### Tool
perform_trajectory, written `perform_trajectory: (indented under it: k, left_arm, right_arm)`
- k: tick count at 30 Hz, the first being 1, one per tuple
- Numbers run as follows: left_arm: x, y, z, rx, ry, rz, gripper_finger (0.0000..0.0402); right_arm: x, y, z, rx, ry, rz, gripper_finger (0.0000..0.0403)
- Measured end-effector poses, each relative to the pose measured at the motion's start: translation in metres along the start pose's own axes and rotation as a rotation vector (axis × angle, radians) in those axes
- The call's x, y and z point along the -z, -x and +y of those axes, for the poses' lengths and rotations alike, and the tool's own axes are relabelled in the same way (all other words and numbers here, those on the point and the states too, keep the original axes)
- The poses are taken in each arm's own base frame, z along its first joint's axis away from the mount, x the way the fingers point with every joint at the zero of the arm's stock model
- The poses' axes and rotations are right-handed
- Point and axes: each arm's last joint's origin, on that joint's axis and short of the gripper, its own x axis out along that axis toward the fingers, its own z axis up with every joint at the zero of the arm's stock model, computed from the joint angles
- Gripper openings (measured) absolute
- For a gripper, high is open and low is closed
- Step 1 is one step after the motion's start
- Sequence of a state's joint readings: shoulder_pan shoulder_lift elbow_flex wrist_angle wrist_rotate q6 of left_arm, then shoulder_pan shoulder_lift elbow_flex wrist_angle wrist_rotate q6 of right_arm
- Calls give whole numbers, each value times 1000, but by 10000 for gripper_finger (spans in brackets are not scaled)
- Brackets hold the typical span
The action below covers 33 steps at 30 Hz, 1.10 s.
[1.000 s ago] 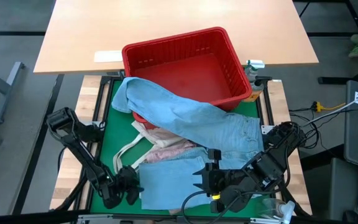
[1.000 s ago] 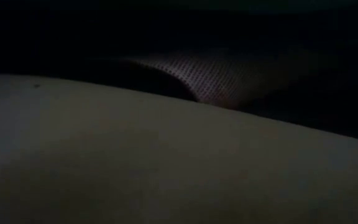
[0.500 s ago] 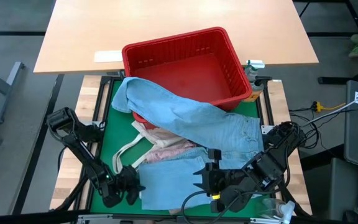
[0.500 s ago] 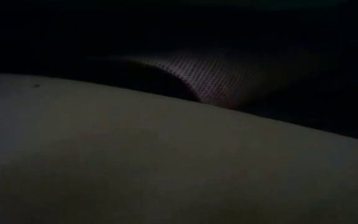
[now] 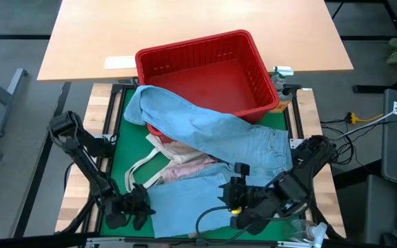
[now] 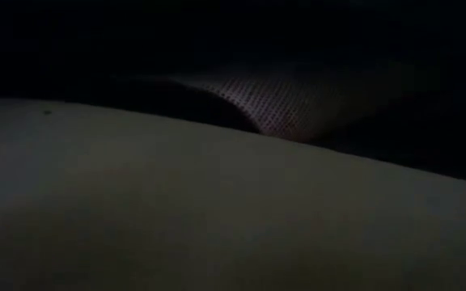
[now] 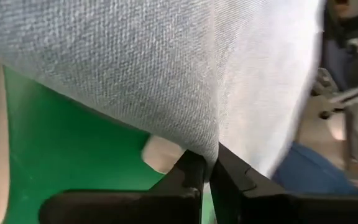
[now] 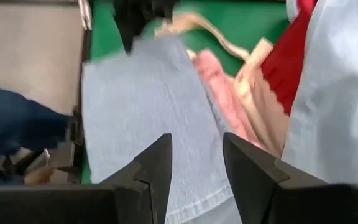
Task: Fold laundry
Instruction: Fold the blue jeans
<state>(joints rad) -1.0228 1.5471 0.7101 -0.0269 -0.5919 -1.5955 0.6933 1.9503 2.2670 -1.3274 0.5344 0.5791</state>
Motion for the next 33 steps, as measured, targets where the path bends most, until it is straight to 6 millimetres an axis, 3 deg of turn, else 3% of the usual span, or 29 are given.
perform_trajectory:
  k: [7,14,26,33]
  left_arm:
    - [-25,41,-12,80,48,23,4]
    - [-48,71,-20,181,123,14,5]
    - [-76,87,-25,268,169,-42,6]
    - [-100,80,-38,383,147,-130,6]
  right_arm:
    - [29,-36,8,61,-16,141,143]
    - [41,-48,12,22,-44,242,143]
    - [43,-47,13,-39,-48,294,143]
    - [44,-45,12,-41,-44,311,143]
